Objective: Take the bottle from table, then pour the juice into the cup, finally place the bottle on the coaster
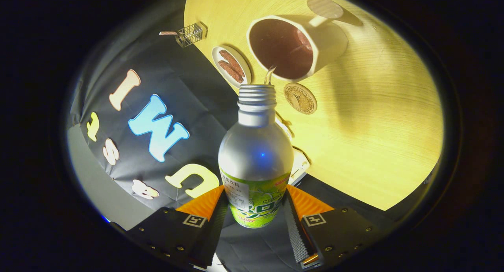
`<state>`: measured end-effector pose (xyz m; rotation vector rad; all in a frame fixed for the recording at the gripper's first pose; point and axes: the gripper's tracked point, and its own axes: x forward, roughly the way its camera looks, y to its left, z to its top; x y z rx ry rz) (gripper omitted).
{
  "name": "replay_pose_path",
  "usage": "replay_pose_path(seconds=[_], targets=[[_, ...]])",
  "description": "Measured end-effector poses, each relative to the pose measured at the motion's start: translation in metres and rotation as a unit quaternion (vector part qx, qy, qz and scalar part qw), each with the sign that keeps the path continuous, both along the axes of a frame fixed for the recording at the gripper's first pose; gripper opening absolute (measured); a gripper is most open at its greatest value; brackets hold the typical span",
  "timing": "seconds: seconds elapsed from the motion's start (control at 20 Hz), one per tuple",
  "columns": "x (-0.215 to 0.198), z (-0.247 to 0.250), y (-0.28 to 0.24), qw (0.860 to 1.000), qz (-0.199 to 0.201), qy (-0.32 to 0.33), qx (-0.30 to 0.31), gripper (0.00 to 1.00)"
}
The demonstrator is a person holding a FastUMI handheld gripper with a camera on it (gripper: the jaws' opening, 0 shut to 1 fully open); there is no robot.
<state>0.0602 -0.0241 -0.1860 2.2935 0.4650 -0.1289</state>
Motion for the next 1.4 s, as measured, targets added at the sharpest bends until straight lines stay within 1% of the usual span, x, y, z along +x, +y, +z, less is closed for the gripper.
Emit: replay_pose_path(seconds=[0.25,0.5,0.75,0.95,1.15,1.4], targets=[[0.001,-0.012,0.006,1.0,0.004,0.009,-0.025,0.74],[-0.004,-0.028,0.012,0.996,0.014,0.016,-0.085,0.74],[-0.007,-0.046,0.017,0.987,0.023,0.025,-0.157,0.74],[-0.011,-0.061,0.021,0.972,0.042,0.03,-0.228,0.74],[-0.013,-0.074,0.024,0.957,0.058,0.035,-0.281,0.74],[-0.019,-0.093,0.025,0.926,0.088,0.041,-0.365,0.74]])
